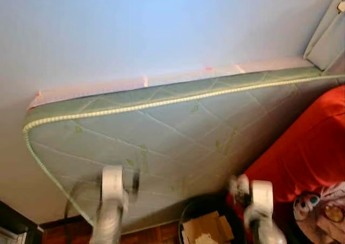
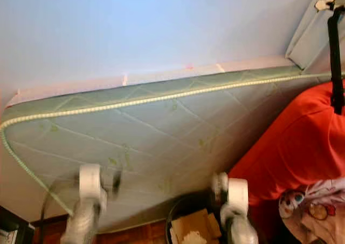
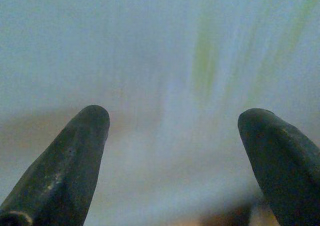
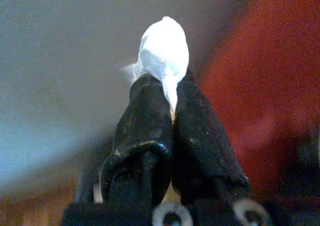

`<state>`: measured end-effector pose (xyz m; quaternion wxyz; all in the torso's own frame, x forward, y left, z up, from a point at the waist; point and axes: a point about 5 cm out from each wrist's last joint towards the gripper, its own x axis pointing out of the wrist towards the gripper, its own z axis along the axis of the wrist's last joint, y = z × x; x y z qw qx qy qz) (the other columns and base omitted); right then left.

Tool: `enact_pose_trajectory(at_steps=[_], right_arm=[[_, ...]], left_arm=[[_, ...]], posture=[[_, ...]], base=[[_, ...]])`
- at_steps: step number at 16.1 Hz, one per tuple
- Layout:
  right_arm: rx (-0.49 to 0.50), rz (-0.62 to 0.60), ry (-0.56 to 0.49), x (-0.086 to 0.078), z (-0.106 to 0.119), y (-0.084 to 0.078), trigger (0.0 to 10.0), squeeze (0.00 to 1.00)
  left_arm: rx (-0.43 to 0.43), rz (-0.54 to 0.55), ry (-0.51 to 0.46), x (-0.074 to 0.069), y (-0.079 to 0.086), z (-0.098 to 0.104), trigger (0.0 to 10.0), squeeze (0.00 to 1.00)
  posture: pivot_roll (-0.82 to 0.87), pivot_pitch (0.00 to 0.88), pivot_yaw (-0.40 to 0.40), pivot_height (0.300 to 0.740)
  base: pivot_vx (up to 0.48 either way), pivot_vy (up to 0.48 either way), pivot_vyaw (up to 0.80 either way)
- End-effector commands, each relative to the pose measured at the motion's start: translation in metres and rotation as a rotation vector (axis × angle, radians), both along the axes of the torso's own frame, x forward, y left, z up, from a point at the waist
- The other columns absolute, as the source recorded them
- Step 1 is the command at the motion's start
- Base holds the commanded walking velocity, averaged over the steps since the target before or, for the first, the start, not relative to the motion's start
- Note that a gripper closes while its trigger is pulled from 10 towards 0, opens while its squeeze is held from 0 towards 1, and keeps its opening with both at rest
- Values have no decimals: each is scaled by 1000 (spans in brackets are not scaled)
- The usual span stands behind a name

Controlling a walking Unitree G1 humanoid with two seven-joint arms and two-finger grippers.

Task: Clean up the room

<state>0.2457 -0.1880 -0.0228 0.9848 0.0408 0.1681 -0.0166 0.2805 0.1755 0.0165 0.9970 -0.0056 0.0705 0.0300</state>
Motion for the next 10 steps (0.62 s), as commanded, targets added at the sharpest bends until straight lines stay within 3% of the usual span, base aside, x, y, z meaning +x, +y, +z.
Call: enact_pose_trajectory(at_steps=[1,4,7,10], right_arm=[[10,-23,53,-16,-12,-4,10000,0],[31,-13,-13,-21,-9,-1,10000,0],[34,-19,-46,-29,-8,-1,10000,0],[25,-22,-27,-31,-10,1,10000,0]], left_arm=[[-7,25,48,-14,2,-13,10000,0],[24,48,-56,-16,9,1,10000,0],[26,57,-78,-27,6,4,10000,0],[27,45,-70,-27,2,3,10000,0]], posture=[[-80,0,-31,740],[-75,0,-30,740],[-77,0,-28,740],[-77,0,-28,740]], base=[[0,0,0],[0,0,0],[0,0,0],[0,0,0]])
